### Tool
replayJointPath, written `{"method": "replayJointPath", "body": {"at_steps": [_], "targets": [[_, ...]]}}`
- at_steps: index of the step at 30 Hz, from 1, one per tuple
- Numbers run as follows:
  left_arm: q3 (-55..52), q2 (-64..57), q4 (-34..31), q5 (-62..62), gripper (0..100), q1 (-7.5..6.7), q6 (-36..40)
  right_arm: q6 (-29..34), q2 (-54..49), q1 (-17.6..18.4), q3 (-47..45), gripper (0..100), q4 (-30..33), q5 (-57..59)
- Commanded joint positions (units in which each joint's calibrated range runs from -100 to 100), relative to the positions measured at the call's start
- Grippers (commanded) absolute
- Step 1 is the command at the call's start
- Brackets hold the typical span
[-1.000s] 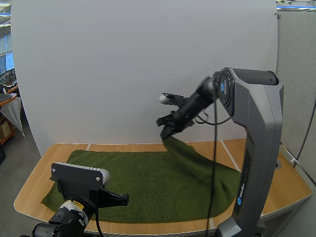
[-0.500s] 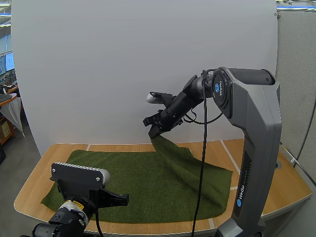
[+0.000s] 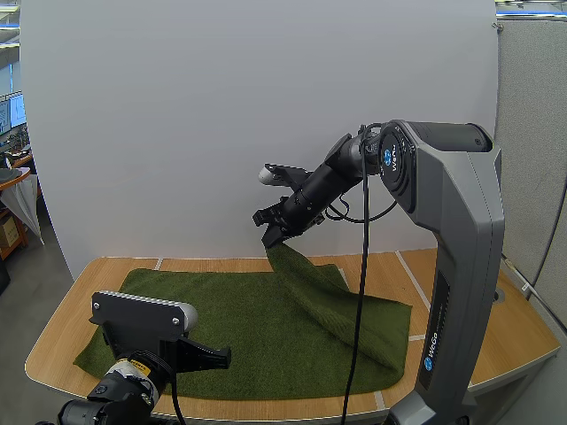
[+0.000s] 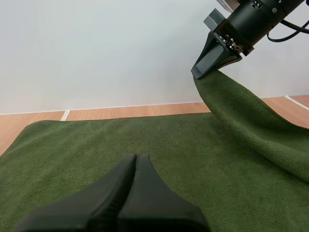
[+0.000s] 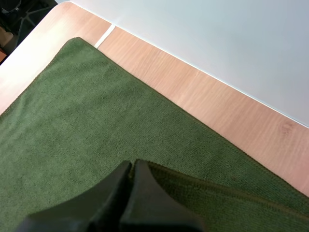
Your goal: Fold the towel
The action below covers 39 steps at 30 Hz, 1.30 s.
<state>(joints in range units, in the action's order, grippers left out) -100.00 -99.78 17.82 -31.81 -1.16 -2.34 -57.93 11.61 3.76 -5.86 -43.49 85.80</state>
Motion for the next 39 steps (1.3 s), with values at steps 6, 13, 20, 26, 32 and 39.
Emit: {"method": "replayJointPath", "body": {"at_steps": [6, 13, 20, 26, 32, 39], "targets": [[0.0, -0.2, 0.0, 0.5, 0, -0.18, 0.4, -0.9, -1.0, 0.1, 0.3, 0, -0.9, 0.6], [0.0, -0.2, 1.2, 0.5, 0, -0.18, 0.4, -0.9, -1.0, 0.1, 0.3, 0, -1.5, 0.6], [5.4, -0.2, 1.3, 0.0, 0, -0.18, 0.4, -1.2, -1.0, 0.1, 0.3, 0, -1.7, 0.6], [15.0, -0.2, 1.3, -0.2, 0, -0.18, 0.4, -1.3, -1.0, 0.4, 0.3, 0, -2.1, -0.5], [18.6, -0.2, 1.3, -0.2, 0, -0.18, 0.4, -1.3, -1.0, 3.5, 0.3, 0, -0.7, -6.2], [19.7, -0.2, 0.3, -3.9, 0, -0.18, 0.4, -0.5, -1.0, 7.3, 0.3, 0, -0.4, -14.8]]}}
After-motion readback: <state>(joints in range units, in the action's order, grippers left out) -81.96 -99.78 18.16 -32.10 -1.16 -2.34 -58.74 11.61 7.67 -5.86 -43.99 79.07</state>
